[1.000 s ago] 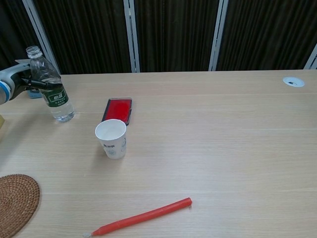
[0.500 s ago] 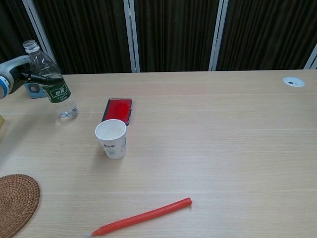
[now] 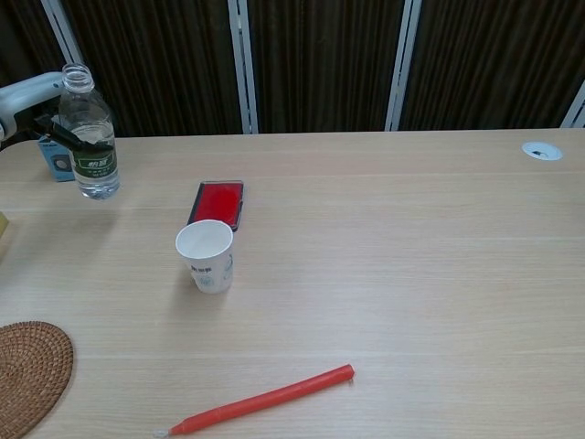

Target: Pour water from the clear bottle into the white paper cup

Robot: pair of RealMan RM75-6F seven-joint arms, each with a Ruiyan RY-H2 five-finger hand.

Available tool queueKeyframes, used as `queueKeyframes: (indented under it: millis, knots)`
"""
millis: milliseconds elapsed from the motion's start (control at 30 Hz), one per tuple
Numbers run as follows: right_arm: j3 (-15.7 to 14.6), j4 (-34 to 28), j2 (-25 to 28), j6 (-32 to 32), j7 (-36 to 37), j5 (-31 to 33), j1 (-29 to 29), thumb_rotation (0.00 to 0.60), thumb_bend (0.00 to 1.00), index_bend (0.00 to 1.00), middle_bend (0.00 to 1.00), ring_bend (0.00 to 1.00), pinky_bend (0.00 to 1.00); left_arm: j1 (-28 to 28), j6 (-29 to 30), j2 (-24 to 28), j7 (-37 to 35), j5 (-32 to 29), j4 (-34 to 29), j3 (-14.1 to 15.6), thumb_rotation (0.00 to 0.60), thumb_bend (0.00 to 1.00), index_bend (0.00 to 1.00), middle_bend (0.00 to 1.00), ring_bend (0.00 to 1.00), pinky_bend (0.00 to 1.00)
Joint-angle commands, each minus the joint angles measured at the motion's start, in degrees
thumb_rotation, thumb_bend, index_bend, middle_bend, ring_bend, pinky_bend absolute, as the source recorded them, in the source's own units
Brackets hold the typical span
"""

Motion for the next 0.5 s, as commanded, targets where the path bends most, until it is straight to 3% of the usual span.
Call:
queueKeyframes:
  millis: [33,300,500]
  knots:
    - [-0.05,-0.13,0.05,-0.01,0.02,-0.05,0.02,0.6,0.0,0.0,0.0,0.0,0.0,-0.26,3.11,2.92,10.66,2.86,-4.19,2.6,0.6,0.6,0.66,0.53,0.3,0.39]
    - [-0.13,-0.63,0.35,0.14,0.05,0.0,-0.08,0.6,0.0,0.0,0.0,0.0,0.0,-0.77,4.29,4.9,23.37,4.13,-10.08,4.14,0.6,0.6,0.67,0.54,0.31,0.4]
    - [-0.13,-0.71,0.47,-0.04,0.18,0.19,-0.05,0.6,0.0,0.0,0.0,0.0,0.0,-1.35,3.48,4.47,27.82,3.85,-11.8,4.42,0.6,0.6,0.67,0.54,0.31,0.4]
